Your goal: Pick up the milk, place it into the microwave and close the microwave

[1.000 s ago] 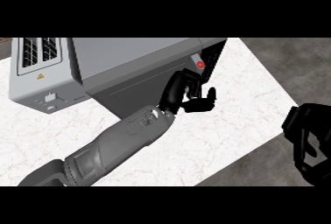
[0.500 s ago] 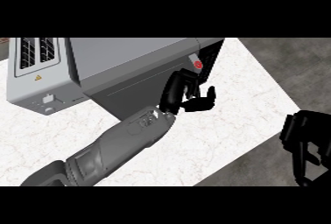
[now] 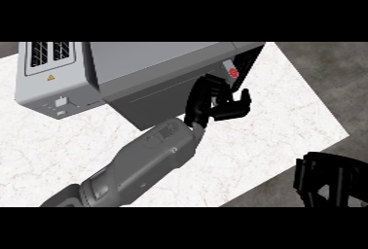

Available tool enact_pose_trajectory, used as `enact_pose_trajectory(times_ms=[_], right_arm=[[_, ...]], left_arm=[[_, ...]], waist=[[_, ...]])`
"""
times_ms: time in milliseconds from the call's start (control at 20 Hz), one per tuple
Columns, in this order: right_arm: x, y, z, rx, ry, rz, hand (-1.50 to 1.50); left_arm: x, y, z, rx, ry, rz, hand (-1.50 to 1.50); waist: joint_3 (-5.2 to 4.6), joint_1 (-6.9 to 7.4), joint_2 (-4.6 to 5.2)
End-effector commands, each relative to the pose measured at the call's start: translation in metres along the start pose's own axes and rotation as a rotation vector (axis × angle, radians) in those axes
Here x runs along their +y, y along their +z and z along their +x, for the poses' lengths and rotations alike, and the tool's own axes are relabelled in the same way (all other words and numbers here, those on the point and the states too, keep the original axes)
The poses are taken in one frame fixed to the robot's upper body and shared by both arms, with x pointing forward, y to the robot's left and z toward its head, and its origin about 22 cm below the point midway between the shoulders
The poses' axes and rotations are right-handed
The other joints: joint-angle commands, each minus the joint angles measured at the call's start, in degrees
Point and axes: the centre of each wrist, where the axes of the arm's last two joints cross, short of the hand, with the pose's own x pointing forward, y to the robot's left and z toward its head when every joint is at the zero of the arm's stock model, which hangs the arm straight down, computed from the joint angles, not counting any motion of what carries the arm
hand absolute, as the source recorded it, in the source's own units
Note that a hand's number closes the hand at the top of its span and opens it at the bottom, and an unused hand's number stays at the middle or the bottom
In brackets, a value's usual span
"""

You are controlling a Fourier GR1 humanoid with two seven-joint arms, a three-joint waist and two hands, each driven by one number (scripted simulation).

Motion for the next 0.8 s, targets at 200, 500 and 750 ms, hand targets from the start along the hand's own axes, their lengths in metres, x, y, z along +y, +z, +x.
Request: enact_pose_trajectory(times_ms=[200, 500, 750], right_arm=[[0.032, -0.005, -0.007, -0.037, -0.061, -0.008, 1.50], [0.056, -0.007, -0.009, -0.049, -0.090, -0.047, 1.50], [0.072, -0.012, -0.006, -0.068, -0.080, -0.061, 1.50]], left_arm=[[0.032, -0.008, -0.016, 0.109, 0.225, 0.063, 1.50], [0.050, -0.008, -0.030, 0.120, 0.267, 0.017, 1.50], [0.063, -0.007, -0.038, 0.126, 0.295, -0.022, 1.50]], waist=[[-0.25, 3.20, -0.21], [-0.27, 5.17, -0.40], [-0.24, 6.41, -0.59]])
